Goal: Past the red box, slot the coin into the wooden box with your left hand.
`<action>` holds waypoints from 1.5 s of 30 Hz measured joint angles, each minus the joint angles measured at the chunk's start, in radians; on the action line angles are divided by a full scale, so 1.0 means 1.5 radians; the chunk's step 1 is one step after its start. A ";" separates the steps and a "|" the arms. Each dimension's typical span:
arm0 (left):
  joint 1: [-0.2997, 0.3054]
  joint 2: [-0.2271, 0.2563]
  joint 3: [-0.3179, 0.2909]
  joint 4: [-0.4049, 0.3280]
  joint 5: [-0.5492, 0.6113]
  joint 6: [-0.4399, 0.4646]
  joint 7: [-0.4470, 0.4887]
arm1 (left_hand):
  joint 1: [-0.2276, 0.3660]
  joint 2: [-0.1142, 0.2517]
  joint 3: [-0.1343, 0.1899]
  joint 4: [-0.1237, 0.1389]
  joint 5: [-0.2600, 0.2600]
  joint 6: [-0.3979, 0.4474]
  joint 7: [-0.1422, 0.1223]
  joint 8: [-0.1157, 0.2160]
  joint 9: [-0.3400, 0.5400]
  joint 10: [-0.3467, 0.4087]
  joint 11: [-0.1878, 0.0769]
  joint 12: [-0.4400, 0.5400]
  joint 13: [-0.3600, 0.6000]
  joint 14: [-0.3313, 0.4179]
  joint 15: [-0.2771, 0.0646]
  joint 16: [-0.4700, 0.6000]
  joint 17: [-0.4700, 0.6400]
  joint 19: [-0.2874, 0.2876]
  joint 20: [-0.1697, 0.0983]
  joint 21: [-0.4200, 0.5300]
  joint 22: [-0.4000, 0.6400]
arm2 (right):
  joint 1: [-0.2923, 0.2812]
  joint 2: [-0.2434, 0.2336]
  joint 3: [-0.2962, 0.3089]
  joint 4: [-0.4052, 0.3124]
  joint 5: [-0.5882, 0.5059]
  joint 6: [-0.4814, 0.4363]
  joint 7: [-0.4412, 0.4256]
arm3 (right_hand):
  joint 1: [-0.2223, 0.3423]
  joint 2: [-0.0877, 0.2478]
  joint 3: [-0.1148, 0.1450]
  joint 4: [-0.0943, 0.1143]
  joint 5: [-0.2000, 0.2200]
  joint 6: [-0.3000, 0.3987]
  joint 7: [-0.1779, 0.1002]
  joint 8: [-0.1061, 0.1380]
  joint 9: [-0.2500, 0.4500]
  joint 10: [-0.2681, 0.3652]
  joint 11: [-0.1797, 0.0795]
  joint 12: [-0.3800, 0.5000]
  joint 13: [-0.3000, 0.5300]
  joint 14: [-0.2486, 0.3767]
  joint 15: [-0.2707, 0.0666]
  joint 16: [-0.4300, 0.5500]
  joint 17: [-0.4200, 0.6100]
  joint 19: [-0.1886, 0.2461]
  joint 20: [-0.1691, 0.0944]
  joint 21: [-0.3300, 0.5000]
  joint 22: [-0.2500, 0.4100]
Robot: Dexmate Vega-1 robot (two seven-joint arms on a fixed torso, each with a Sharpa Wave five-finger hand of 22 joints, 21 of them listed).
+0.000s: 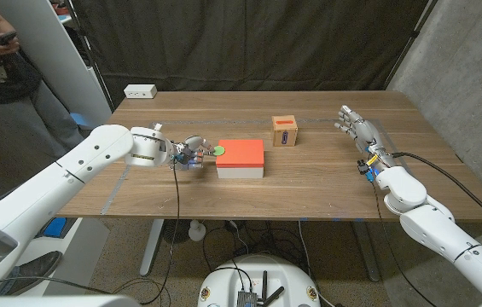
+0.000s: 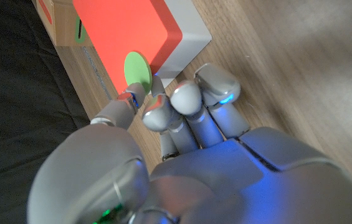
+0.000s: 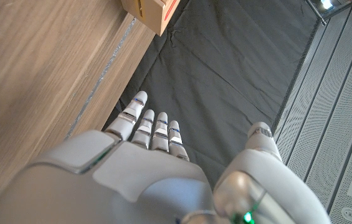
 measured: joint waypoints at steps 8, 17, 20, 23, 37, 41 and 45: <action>0.004 -0.005 0.000 0.004 0.000 -0.004 -0.001 | -0.001 0.011 -0.002 0.002 0.000 0.000 0.000 0.000 0.000 -0.002 -0.001 0.000 0.000 0.000 0.000 0.000 0.002 -0.004 0.003 0.000 0.000 | -0.001 0.000 0.000 0.002 0.000 0.001 0.000 | 0.000 0.000 0.000 0.000 0.000 0.000 0.000 0.000 0.000 0.000 0.000 0.000 0.000 0.000 0.000 0.000 0.000 0.000 0.000 0.000 0.000; 0.005 -0.009 0.001 0.007 0.003 -0.011 -0.008 | -0.001 0.011 -0.002 0.002 0.000 0.000 0.000 0.000 -0.003 -0.002 -0.001 0.000 -0.001 0.000 0.000 0.000 0.003 -0.004 0.003 0.000 0.000 | -0.003 0.000 0.002 0.004 0.000 0.004 0.000 | 0.000 0.000 0.000 0.000 0.000 0.000 0.000 0.000 0.000 0.000 0.000 0.000 0.000 0.002 0.002 0.000 0.000 0.000 0.000 0.000 0.000; 0.005 -0.010 0.001 0.008 0.004 -0.014 -0.010 | -0.003 0.014 -0.002 0.002 0.000 0.003 -0.003 0.002 -0.003 -0.002 -0.001 0.000 0.000 0.000 0.000 0.000 0.006 -0.004 0.003 0.000 0.000 | -0.004 0.000 0.003 0.004 0.000 0.005 0.000 | 0.000 0.000 0.000 0.000 0.000 0.000 0.000 0.000 0.000 0.000 0.000 0.000 0.000 0.002 0.002 0.000 0.000 0.000 0.000 0.000 0.000; 0.006 -0.013 0.001 0.008 0.004 -0.016 -0.010 | 0.001 0.023 -0.002 0.002 0.000 0.009 -0.009 0.010 0.001 -0.003 0.001 0.000 -0.002 0.000 0.000 0.000 0.007 -0.006 0.006 0.000 0.000 | -0.004 -0.001 0.003 0.004 0.000 0.005 -0.001 | 0.000 0.000 0.000 0.000 0.000 0.000 0.000 0.000 0.000 0.000 0.000 0.000 0.000 0.002 0.002 0.000 0.000 0.000 0.000 0.000 0.000; 0.021 -0.020 -0.009 0.002 -0.001 -0.039 0.006 | 0.054 0.095 0.017 -0.008 0.002 0.061 -0.035 0.066 0.044 -0.010 0.008 0.000 0.001 0.000 0.000 0.000 0.015 -0.007 0.007 0.006 -0.002 | -0.004 -0.005 0.006 0.004 0.000 0.006 0.002 | 0.000 0.000 0.000 0.000 0.000 0.004 -0.003 0.000 0.000 0.006 -0.001 0.000 0.000 0.006 -0.001 0.000 0.000 0.000 0.000 0.000 0.000; 0.026 -0.020 -0.012 -0.002 -0.002 -0.046 0.010 | 0.055 0.095 0.017 -0.008 0.002 0.061 -0.035 0.066 0.049 -0.010 0.008 0.000 0.006 0.000 0.000 0.000 0.014 -0.007 0.007 0.006 -0.002 | -0.003 -0.005 0.006 0.003 0.001 0.006 0.003 | 0.000 0.000 0.000 0.000 0.000 0.004 -0.003 0.000 0.000 0.006 -0.001 0.000 0.000 0.006 -0.001 0.000 0.000 0.000 0.000 0.000 0.000; 0.028 -0.020 -0.012 -0.004 -0.002 -0.053 0.013 | 0.055 0.094 0.017 -0.008 0.002 0.061 -0.035 0.066 0.049 -0.011 0.010 0.000 0.007 0.000 0.000 0.000 0.014 -0.007 0.007 0.006 -0.002 | -0.003 -0.006 0.006 0.002 0.001 0.005 0.003 | 0.000 0.000 0.000 0.000 0.000 0.004 -0.003 0.000 0.000 0.006 -0.001 0.000 0.000 0.006 -0.001 0.000 0.000 -0.003 0.002 0.000 0.000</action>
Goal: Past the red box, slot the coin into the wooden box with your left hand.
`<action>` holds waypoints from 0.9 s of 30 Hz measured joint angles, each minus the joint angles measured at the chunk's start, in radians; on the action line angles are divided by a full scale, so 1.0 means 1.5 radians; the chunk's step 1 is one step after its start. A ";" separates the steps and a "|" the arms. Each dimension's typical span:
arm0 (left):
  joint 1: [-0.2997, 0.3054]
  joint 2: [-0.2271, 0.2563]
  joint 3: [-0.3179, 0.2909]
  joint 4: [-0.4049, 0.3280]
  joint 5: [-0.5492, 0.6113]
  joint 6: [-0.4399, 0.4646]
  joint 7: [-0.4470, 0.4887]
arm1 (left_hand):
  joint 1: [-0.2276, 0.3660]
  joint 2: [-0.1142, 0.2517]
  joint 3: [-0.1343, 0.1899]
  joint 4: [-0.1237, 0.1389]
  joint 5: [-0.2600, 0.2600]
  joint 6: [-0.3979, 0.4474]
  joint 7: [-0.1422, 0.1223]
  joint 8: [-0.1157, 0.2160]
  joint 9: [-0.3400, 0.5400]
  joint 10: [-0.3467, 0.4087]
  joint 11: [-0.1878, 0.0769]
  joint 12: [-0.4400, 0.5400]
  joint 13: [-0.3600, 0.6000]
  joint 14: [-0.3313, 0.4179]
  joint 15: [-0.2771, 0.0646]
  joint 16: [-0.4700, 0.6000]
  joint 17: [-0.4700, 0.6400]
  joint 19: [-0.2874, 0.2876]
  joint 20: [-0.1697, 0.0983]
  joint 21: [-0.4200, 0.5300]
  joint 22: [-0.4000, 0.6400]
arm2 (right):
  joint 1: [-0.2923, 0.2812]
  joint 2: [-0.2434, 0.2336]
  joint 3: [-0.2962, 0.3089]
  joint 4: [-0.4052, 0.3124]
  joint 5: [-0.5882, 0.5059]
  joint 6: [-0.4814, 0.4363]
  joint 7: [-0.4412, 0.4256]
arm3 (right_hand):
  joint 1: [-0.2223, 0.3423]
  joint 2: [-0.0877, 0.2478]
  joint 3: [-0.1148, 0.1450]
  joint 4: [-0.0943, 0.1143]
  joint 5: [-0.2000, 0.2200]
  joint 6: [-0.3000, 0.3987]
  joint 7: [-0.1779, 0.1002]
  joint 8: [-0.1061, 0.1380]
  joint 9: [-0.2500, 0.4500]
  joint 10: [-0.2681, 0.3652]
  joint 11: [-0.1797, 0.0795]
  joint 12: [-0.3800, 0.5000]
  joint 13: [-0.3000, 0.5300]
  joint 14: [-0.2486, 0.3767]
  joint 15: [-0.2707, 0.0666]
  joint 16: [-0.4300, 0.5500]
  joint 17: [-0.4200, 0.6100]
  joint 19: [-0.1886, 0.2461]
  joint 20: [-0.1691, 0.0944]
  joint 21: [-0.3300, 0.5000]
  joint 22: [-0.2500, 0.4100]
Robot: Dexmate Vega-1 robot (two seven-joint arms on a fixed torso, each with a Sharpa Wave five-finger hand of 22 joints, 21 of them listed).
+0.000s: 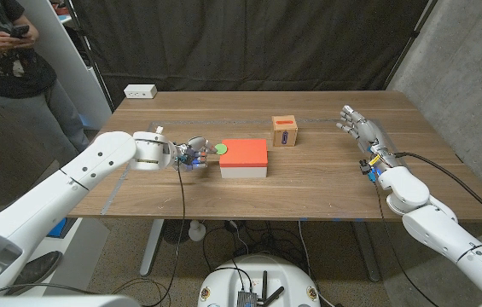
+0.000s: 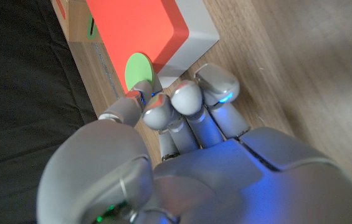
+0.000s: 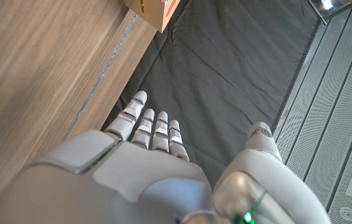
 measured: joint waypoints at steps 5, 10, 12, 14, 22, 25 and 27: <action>0.013 0.005 -0.003 -0.015 0.012 -0.016 0.004 | 0.001 -0.001 0.000 0.000 0.000 0.000 0.000 0.000 0.005 -0.001 0.003 0.000 0.003 0.000 0.000 0.000 0.002 -0.002 -0.002 0.000 0.000 | -0.002 -0.001 0.000 -0.003 0.000 -0.002 0.000 | 0.000 0.000 0.000 0.000 0.000 0.000 0.000 0.000 0.000 0.000 0.000 0.000 0.000 0.000 0.000 0.000 0.000 0.000 0.000 0.000 0.000; 0.021 0.008 -0.006 -0.024 0.028 -0.035 0.005 | 0.002 -0.002 -0.004 0.004 0.000 0.000 0.000 0.000 0.005 -0.001 0.003 0.000 0.004 0.000 0.000 0.000 0.002 -0.006 0.001 0.000 0.001 | -0.006 -0.002 0.002 -0.008 -0.001 -0.003 -0.002 | 0.000 0.000 0.000 0.000 0.000 0.000 0.000 0.000 0.000 0.000 0.000 0.000 0.000 0.000 0.000 0.000 0.000 0.000 0.000 0.000 0.000; 0.035 0.015 -0.011 -0.039 0.035 -0.041 0.005 | 0.012 0.004 -0.004 0.004 -0.002 0.000 0.000 0.000 0.005 -0.001 0.004 0.000 0.003 0.000 0.000 0.000 0.002 -0.006 0.001 0.000 0.002 | -0.007 -0.002 0.002 -0.010 -0.004 -0.004 -0.005 | 0.000 0.000 0.000 0.000 0.000 0.000 0.000 0.000 0.000 0.000 0.000 0.000 0.000 0.000 0.000 0.000 0.000 0.000 0.000 0.000 0.000; 0.040 0.017 -0.013 -0.044 0.042 -0.048 0.005 | 0.012 0.004 -0.004 0.004 -0.002 0.000 0.000 0.000 0.006 0.000 0.004 0.000 0.003 0.000 0.000 0.000 0.002 -0.006 0.001 0.001 0.002 | -0.009 -0.002 0.003 -0.013 -0.006 -0.005 -0.008 | 0.000 0.000 0.000 0.000 0.000 0.000 0.000 0.000 0.000 0.000 0.000 0.000 0.000 0.000 0.000 0.000 0.000 0.000 0.000 0.000 0.000; 0.067 0.027 -0.025 -0.066 0.077 -0.084 0.001 | 0.013 0.003 -0.007 0.001 0.001 0.000 0.000 0.000 0.006 0.001 0.005 0.000 0.005 0.000 0.000 0.000 0.005 -0.006 0.001 0.003 0.002 | -0.017 -0.003 0.005 -0.025 -0.012 -0.007 -0.017 | 0.000 0.000 0.000 0.000 0.000 0.000 0.000 0.000 0.000 0.000 0.000 0.000 0.000 0.000 0.000 0.000 0.000 0.000 0.000 0.000 0.000; 0.081 0.031 -0.031 -0.076 0.091 -0.098 -0.003 | 0.013 0.003 -0.009 0.003 0.001 0.000 0.000 0.000 0.006 0.001 0.005 0.000 0.005 0.000 0.000 0.000 0.005 -0.006 0.001 0.003 0.002 | -0.021 -0.003 0.007 -0.030 -0.015 -0.008 -0.022 | 0.000 0.000 0.000 0.000 0.000 0.000 0.000 0.000 0.000 0.000 0.000 0.000 0.000 0.000 0.000 0.000 0.000 0.000 0.000 0.000 0.000; 0.086 0.032 -0.033 -0.080 0.106 -0.112 -0.005 | 0.017 -0.001 -0.010 0.004 0.001 0.000 0.000 0.000 0.006 0.001 0.005 0.000 0.005 0.000 0.000 0.000 0.006 -0.006 0.001 0.003 0.002 | -0.026 -0.003 0.009 -0.036 -0.016 -0.009 -0.023 | 0.000 0.000 0.000 0.000 0.000 0.000 0.000 0.000 0.000 0.000 0.000 0.000 0.000 0.000 0.000 0.000 0.000 0.000 0.000 0.000 0.000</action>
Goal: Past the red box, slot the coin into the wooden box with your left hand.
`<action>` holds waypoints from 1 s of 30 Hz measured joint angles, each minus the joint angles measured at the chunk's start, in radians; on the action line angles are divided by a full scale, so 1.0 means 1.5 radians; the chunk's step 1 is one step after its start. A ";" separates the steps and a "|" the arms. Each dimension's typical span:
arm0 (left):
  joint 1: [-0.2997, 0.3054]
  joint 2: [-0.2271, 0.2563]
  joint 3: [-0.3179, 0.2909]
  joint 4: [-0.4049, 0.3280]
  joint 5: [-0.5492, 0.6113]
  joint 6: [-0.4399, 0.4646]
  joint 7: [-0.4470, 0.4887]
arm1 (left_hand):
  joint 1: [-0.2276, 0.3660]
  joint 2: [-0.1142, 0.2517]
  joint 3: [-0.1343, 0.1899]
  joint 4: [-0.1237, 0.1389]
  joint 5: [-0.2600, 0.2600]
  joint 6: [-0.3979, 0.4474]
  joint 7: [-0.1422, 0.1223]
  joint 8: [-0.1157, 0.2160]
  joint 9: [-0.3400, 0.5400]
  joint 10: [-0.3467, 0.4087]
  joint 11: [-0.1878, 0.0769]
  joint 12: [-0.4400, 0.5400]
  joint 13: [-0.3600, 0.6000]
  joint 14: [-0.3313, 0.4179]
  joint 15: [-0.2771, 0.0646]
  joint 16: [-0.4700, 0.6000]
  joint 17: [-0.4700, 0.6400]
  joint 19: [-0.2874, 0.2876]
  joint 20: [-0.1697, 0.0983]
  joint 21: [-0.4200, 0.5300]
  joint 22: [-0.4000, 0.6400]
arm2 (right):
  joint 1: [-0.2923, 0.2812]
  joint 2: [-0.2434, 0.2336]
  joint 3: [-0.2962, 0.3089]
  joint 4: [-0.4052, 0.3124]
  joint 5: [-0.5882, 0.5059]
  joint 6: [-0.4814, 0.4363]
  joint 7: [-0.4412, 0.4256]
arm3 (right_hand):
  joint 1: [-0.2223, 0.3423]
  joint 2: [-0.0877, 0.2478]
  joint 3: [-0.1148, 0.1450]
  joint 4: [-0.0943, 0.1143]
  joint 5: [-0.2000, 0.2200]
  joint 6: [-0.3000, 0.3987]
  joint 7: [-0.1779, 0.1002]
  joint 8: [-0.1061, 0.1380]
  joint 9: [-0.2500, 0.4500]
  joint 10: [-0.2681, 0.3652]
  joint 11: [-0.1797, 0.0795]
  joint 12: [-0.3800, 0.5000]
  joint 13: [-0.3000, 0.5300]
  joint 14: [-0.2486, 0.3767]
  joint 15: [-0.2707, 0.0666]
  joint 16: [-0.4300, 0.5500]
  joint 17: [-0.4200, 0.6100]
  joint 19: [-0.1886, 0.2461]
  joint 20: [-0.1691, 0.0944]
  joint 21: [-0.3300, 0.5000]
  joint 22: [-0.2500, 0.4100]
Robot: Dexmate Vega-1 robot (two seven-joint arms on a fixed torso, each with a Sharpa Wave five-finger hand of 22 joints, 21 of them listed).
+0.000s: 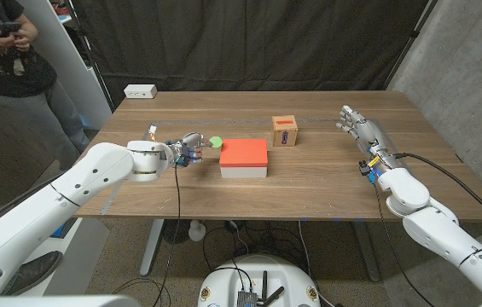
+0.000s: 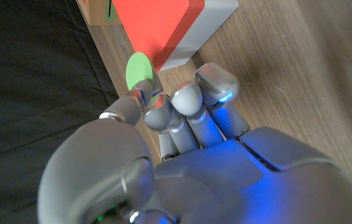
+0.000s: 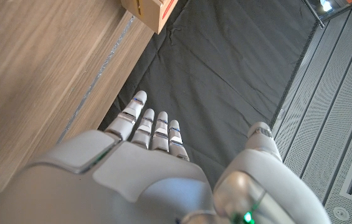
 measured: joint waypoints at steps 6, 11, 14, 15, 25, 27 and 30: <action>0.018 0.005 -0.010 -0.016 0.032 -0.027 -0.004 | 0.004 0.003 -0.001 -0.001 0.000 0.000 0.000 0.000 0.000 -0.002 0.003 0.000 0.003 0.000 0.000 0.000 0.002 -0.005 0.002 0.000 0.000 | -0.012 0.000 0.004 -0.015 -0.004 -0.001 -0.007 | 0.000 0.000 0.000 0.000 0.000 0.000 0.000 0.000 0.000 0.000 0.000 0.000 0.000 0.000 0.000 0.000 0.000 0.000 0.000 0.000 0.000; 0.038 0.011 -0.023 -0.035 0.058 -0.047 -0.012 | 0.004 0.003 -0.006 0.001 0.000 0.000 0.000 0.000 0.000 -0.001 0.004 0.000 0.003 0.000 0.000 0.000 0.005 -0.005 0.002 0.000 0.000 | -0.023 0.000 0.008 -0.025 -0.010 -0.003 -0.017 | 0.000 0.000 0.000 0.000 0.000 0.000 0.000 0.000 0.000 0.000 0.000 0.000 0.000 0.000 0.000 0.000 0.000 0.000 0.000 0.000 0.000; 0.042 0.014 -0.026 -0.042 0.076 -0.054 -0.015 | 0.004 0.003 -0.006 0.001 0.000 0.000 0.000 0.000 0.000 -0.002 0.003 0.000 0.005 -0.004 0.003 0.000 0.007 -0.005 0.002 0.000 0.000 | -0.031 0.000 0.012 -0.034 -0.013 -0.005 -0.022 | 0.000 0.000 0.000 0.000 0.000 0.000 0.000 0.000 0.000 0.000 0.000 0.000 0.000 0.000 0.000 0.000 0.000 0.000 0.000 0.000 0.000; 0.043 0.014 -0.026 -0.044 0.081 -0.056 -0.016 | 0.004 0.003 -0.006 0.001 0.000 0.000 0.000 0.000 0.000 -0.003 0.002 0.000 0.006 -0.006 0.001 0.000 0.007 -0.005 0.002 0.000 0.000 | -0.033 0.000 0.013 -0.037 -0.014 -0.005 -0.022 | 0.000 0.000 0.000 0.000 0.000 0.000 0.000 0.000 0.000 0.000 0.000 0.000 0.000 0.000 0.000 0.000 0.000 0.000 0.000 0.000 0.000; 0.037 0.014 -0.022 -0.060 0.146 -0.062 -0.019 | 0.004 0.003 -0.006 0.001 0.002 0.000 0.000 0.000 -0.007 -0.003 0.002 0.000 0.009 -0.006 0.001 0.000 0.008 -0.005 0.002 0.000 0.000 | -0.052 0.001 0.022 -0.057 -0.020 -0.009 -0.034 | 0.000 0.000 0.000 0.000 0.000 0.000 0.000 0.000 0.000 0.000 0.000 0.000 0.000 0.000 0.000 0.000 0.000 0.000 0.000 0.000 0.000; 0.032 0.012 -0.019 -0.062 0.162 -0.062 -0.021 | 0.004 0.003 -0.006 0.001 0.002 0.000 0.000 0.000 -0.008 -0.003 0.002 0.000 0.009 -0.006 0.001 0.000 0.008 -0.005 0.002 0.000 0.000 | -0.055 0.002 0.023 -0.061 -0.022 -0.009 -0.036 | 0.000 0.000 0.000 0.000 0.000 0.000 0.000 0.000 0.000 0.000 0.000 0.000 0.000 0.000 0.000 0.000 0.000 0.000 0.000 0.000 0.000; 0.024 0.010 -0.013 -0.066 0.186 -0.062 -0.024 | 0.004 0.003 -0.008 0.003 0.002 0.000 0.000 0.000 -0.010 -0.003 0.002 0.000 0.009 -0.006 0.001 0.000 0.008 -0.005 0.002 0.000 0.000 | -0.060 0.004 0.026 -0.065 -0.024 -0.009 -0.038 | 0.000 0.000 0.000 0.000 0.000 0.000 0.000 0.000 0.000 0.000 0.000 0.000 0.000 0.000 0.000 0.000 0.000 0.000 0.000 0.000 0.000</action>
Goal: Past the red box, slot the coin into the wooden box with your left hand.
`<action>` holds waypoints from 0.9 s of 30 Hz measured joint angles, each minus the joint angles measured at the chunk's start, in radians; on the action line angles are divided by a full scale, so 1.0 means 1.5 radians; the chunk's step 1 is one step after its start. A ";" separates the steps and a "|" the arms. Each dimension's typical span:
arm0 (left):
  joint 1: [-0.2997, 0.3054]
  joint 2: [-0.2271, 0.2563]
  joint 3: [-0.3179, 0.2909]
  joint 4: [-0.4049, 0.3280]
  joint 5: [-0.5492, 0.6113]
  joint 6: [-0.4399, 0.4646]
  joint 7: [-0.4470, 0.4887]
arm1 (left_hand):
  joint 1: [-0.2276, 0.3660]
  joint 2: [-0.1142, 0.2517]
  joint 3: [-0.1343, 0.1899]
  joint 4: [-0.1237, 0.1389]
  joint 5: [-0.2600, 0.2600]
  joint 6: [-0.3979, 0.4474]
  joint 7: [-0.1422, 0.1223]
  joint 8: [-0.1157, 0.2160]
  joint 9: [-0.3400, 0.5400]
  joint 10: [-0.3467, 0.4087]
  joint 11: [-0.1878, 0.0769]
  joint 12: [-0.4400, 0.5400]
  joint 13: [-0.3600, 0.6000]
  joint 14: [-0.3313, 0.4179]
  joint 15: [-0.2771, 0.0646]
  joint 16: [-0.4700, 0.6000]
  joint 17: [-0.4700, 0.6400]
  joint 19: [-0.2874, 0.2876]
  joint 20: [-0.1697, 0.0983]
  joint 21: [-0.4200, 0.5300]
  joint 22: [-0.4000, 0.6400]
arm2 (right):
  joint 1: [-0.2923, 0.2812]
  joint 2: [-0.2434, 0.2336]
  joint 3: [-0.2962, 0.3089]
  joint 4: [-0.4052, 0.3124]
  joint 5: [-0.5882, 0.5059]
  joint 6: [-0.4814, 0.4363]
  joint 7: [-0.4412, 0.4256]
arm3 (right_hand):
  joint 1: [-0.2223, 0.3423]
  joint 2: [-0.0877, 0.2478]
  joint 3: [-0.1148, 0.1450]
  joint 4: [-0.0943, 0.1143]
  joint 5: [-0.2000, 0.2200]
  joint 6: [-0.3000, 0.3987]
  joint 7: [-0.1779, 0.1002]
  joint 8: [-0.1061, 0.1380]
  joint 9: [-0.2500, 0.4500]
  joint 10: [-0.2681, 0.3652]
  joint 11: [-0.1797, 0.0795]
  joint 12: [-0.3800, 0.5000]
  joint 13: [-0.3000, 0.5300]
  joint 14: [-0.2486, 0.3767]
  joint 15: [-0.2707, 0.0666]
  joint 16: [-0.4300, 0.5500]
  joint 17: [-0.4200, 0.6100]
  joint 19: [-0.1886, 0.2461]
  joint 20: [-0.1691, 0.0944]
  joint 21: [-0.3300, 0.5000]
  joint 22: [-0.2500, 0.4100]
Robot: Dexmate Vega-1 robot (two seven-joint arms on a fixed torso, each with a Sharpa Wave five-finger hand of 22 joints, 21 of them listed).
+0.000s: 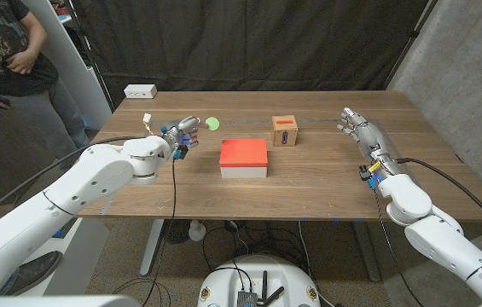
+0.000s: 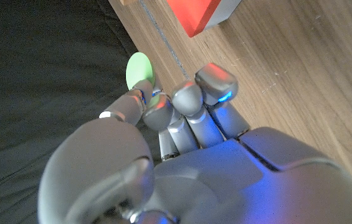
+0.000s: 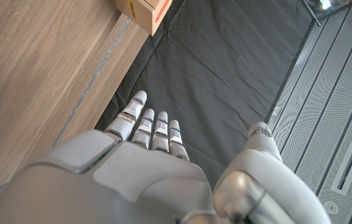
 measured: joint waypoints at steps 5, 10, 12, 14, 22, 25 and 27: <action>-0.013 -0.003 0.011 -0.005 0.040 0.003 -0.009 | 0.004 -0.001 -0.003 -0.003 0.000 0.000 0.000 0.000 -0.001 0.000 0.000 0.000 0.003 0.000 0.000 0.000 0.003 0.000 0.000 0.000 0.000 | -0.006 0.004 0.002 -0.005 -0.002 0.002 -0.003 | 0.000 0.000 0.000 0.000 0.000 0.000 0.000 0.000 0.000 0.000 0.000 0.000 0.000 0.000 0.000 0.000 -0.003 0.000 0.000 0.000 0.000; -0.026 -0.005 0.020 -0.009 0.092 0.009 -0.020 | 0.011 -0.001 -0.003 -0.003 0.000 0.000 0.000 0.000 -0.002 0.000 0.000 0.000 0.004 0.000 0.000 0.000 0.003 0.000 0.000 0.000 0.000 | -0.011 0.010 0.005 -0.009 -0.004 0.005 -0.005 | 0.000 0.000 0.000 0.000 0.000 0.000 0.000 0.000 0.000 0.002 0.002 0.000 0.000 0.000 0.000 0.000 -0.003 0.000 0.000 0.000 0.000; -0.036 -0.007 0.029 -0.012 0.107 0.010 -0.023 | 0.011 -0.001 -0.003 -0.003 0.000 0.000 0.000 0.000 -0.004 0.001 0.001 0.000 0.005 0.000 0.000 0.000 0.003 0.000 0.000 0.000 0.000 | -0.012 0.011 0.005 -0.010 -0.006 0.007 -0.006 | 0.000 0.000 0.000 0.000 0.000 0.000 0.000 0.000 0.000 0.002 0.002 0.000 0.000 0.000 0.000 0.000 -0.003 0.000 0.000 0.000 0.000; -0.042 -0.008 0.034 -0.013 0.131 0.010 -0.030 | 0.011 -0.001 -0.003 -0.003 0.000 0.000 0.000 0.000 -0.006 0.001 0.001 0.000 0.006 0.000 0.000 0.000 0.005 0.000 0.000 0.000 0.000 | -0.013 0.013 0.005 -0.010 -0.007 0.007 -0.007 | 0.000 0.000 0.000 0.000 0.000 0.000 0.000 0.000 0.000 0.002 0.002 0.000 0.000 0.000 0.000 0.000 -0.003 0.000 0.000 0.000 0.000; -0.063 -0.017 0.055 -0.014 0.211 0.005 -0.054 | 0.011 -0.001 -0.003 -0.003 -0.001 0.000 0.000 0.000 -0.006 0.001 0.001 0.000 0.006 0.000 0.000 0.000 0.009 0.000 0.000 0.004 0.000 | -0.016 0.021 0.005 -0.011 -0.009 0.011 -0.009 | 0.003 0.003 0.000 0.000 0.000 0.000 0.000 0.000 0.000 0.002 0.002 0.000 0.000 0.000 0.000 0.000 -0.003 0.000 0.000 0.000 0.000; -0.063 -0.017 0.055 -0.014 0.239 -0.001 -0.062 | 0.011 -0.001 -0.003 -0.003 -0.001 0.000 0.000 0.000 -0.008 0.001 0.001 0.000 0.007 0.000 0.000 0.003 0.012 0.000 0.000 0.004 0.000 | -0.017 0.023 0.005 -0.011 -0.009 0.011 -0.009 | 0.003 0.003 0.000 0.000 0.000 0.000 0.000 0.000 0.000 0.002 0.002 0.000 0.000 0.000 0.000 0.000 -0.003 0.000 0.000 0.000 0.000; -0.063 -0.017 0.055 -0.014 0.253 -0.004 -0.067 | 0.012 -0.001 -0.003 -0.003 -0.001 0.000 0.000 0.000 -0.009 0.001 0.001 0.000 0.009 0.000 0.000 0.003 0.012 0.000 0.000 0.004 0.000 | -0.019 0.024 0.005 -0.011 -0.009 0.011 -0.009 | 0.003 0.003 0.000 0.000 0.000 0.000 0.000 0.000 0.000 0.002 0.002 0.000 0.000 0.000 0.000 0.000 -0.003 0.000 0.000 0.000 0.000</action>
